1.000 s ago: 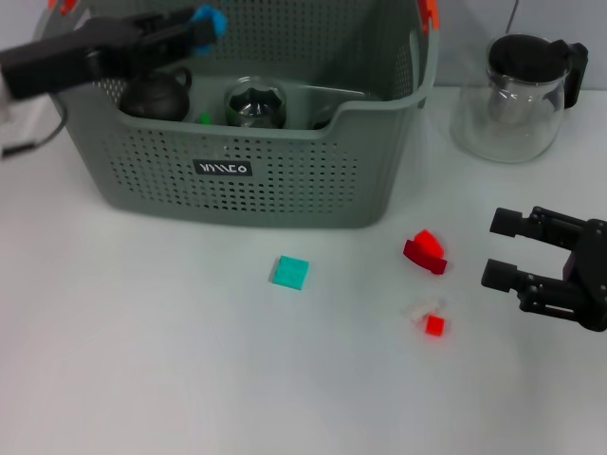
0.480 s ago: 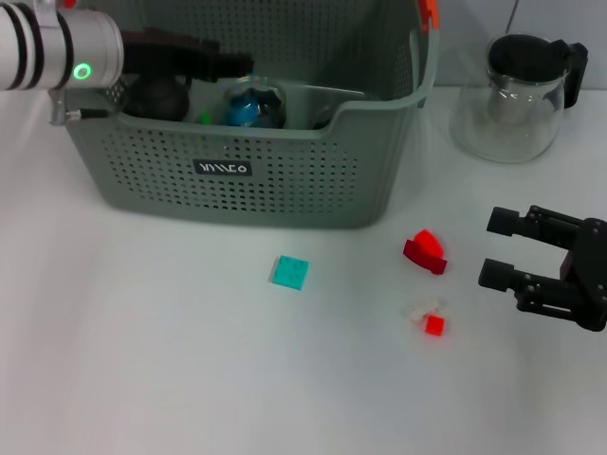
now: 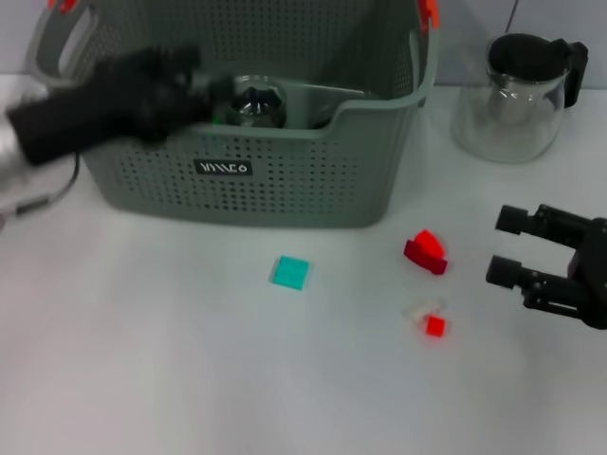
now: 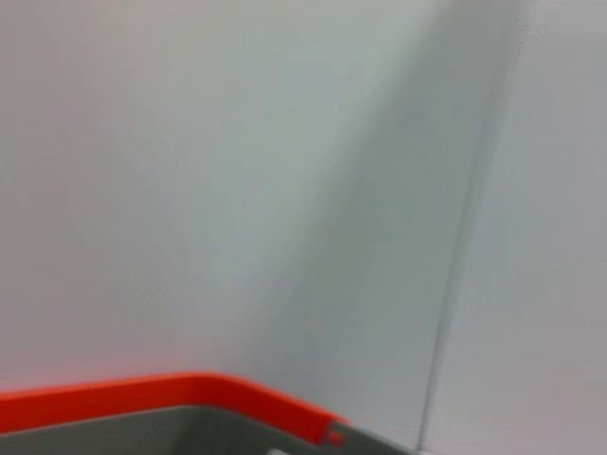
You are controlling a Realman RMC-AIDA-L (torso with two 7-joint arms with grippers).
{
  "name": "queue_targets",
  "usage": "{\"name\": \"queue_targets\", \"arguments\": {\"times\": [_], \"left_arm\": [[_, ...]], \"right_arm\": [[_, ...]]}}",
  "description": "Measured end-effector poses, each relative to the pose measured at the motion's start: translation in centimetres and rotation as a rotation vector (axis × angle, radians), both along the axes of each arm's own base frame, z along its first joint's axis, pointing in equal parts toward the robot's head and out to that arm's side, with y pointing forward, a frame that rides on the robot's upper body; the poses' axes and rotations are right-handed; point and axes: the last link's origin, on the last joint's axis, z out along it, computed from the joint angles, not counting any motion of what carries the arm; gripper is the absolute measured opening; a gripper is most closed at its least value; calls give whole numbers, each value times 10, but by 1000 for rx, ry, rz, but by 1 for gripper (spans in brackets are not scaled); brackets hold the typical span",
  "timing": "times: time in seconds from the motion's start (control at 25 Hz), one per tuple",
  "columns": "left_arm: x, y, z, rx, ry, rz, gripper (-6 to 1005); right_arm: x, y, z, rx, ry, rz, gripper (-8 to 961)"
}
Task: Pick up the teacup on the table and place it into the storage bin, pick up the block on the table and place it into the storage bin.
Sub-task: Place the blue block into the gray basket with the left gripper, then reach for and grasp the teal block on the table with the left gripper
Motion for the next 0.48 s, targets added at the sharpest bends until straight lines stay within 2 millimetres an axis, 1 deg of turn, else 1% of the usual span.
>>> {"name": "queue_targets", "arguments": {"times": [0.08, 0.12, 0.16, 0.2, 0.36, 0.48], "left_arm": [[-15, -18, -8, 3, 22, -13, 707], [-15, -18, -8, 3, 22, -13, 707], [-25, -28, -16, -8, 46, -5, 706], [-38, -44, -33, -30, 98, -9, 705], [-47, -62, -63, -93, 149, -56, 704], [-49, -63, -82, -140, 181, -74, 704]], "right_arm": [[2, 1, 2, 4, -9, -8, 791], [3, 2, 3, 5, -15, -11, 791], [4, 2, 5, 5, -20, -13, 791], [5, 3, 6, 5, -26, -16, 791], [10, 4, 12, -9, -59, -36, 792], [15, 4, 17, -17, -84, -51, 792]]}}
